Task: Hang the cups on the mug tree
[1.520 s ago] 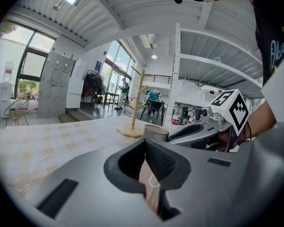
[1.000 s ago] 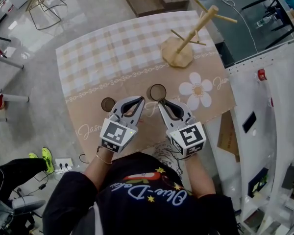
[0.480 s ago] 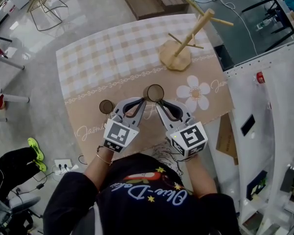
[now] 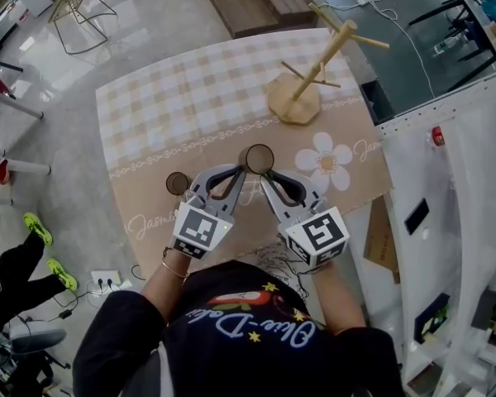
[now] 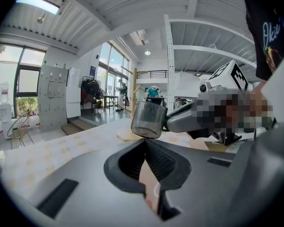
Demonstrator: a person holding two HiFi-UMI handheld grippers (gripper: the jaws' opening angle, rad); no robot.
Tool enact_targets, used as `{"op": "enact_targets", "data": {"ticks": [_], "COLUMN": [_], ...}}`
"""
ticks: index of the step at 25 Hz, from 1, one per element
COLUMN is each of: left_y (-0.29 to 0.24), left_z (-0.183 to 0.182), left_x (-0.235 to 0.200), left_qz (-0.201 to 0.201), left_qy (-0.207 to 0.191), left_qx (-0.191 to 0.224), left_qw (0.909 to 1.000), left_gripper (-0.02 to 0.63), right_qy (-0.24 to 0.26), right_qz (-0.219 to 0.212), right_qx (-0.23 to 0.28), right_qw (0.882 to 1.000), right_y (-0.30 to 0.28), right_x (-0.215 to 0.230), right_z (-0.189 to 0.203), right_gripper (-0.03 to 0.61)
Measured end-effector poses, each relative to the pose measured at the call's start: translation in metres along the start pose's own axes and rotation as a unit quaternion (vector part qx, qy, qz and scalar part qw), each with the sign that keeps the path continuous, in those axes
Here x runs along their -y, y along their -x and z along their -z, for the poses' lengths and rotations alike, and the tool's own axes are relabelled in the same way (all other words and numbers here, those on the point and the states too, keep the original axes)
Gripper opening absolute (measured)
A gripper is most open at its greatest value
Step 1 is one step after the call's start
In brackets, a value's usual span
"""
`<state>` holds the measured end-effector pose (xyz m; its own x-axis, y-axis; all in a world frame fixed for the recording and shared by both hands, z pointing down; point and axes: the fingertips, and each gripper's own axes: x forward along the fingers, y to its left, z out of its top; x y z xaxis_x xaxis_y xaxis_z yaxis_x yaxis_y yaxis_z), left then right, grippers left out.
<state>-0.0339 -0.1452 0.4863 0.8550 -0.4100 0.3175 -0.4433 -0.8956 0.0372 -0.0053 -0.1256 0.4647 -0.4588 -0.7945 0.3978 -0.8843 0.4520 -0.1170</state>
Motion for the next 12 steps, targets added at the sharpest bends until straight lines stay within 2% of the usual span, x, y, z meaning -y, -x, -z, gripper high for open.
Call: {"op": "enact_targets", "data": {"ticks": [12], "left_y": [0.002], "left_z": [-0.017], "left_x": [0.001], "left_qz": [-0.027], "left_qy": [-0.007], "left_qx": [0.005], "left_qw": [0.9996], "left_gripper": [0.008], "right_qy": [0.011], "right_qz": [-0.014], "right_qx": [0.022], "right_qw": [1.000], "right_y": [0.008], "right_x": [0.002], "right_z": [-0.014], "right_gripper": [0.049]}}
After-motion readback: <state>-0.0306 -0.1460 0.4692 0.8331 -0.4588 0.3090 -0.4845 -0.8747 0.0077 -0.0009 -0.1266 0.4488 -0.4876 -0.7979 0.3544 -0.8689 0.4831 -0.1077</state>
